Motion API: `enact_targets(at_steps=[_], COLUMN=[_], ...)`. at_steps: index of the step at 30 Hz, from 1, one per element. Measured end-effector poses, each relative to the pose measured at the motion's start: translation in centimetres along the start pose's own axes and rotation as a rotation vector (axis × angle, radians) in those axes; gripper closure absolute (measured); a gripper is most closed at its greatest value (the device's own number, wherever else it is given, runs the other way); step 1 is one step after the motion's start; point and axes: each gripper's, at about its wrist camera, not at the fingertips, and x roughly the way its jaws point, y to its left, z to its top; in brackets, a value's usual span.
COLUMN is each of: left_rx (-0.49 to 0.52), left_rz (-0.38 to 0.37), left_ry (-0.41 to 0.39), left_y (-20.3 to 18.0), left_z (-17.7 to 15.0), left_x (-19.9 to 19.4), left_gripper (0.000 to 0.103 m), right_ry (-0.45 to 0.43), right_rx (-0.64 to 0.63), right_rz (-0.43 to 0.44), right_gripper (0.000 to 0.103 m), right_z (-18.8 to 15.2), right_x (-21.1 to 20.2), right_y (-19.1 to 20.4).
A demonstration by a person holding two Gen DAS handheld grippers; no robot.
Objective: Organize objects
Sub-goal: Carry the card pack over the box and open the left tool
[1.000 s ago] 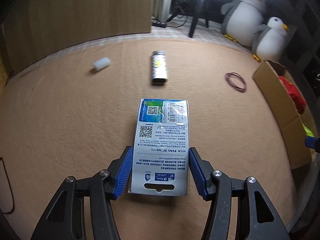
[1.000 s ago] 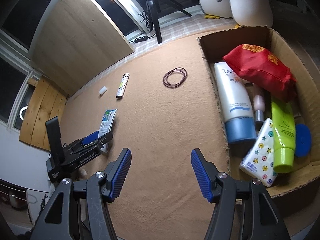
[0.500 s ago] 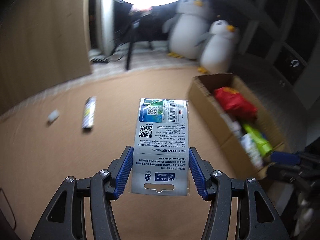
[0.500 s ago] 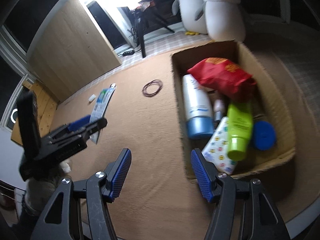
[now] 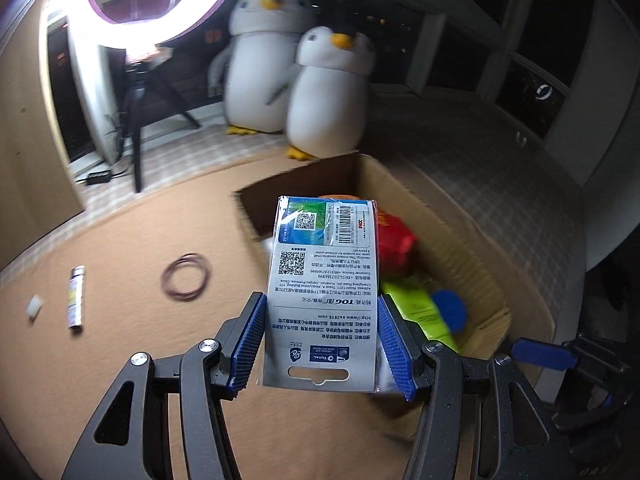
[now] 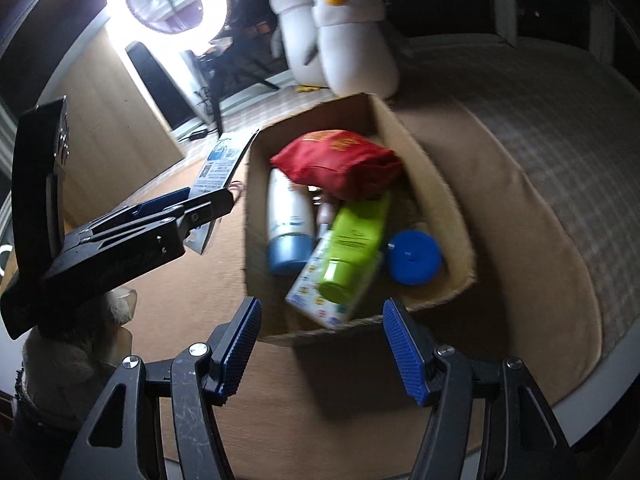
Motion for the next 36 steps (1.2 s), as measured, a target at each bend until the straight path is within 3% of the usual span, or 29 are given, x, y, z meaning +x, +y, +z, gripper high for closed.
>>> enact_targets(at_steps=[8,15,26,36], left_rx=[0.037,0.036,0.037,0.014], left_rz=[-0.036,-0.060,-0.026,0.028], left_ry=[0.029,0.051,0.022,-0.027], left_y=[-3.6,-4.5,-3.1,0.2], left_z=[0.6,0.8,0.4,-0.8], left_x=[2.2,3.0,1.2,-2.9], left_gripper=[0.044,0.041,0.038,0.038], right_ry=[0.004,0.017,0.028,0.038], right_rx=[0.041,0.050,0.038,-0.005], right_rz=[-0.015,-0.017,-0.009,0.012], right_gripper=[0.043,0.043,0.043,0.042], right_z=[-0.6,-0.9,-1.3,-1.2], right_x=[-0.1,0.2,0.5,1.0], right_y=[-2.4,-2.7,-1.8,1.1])
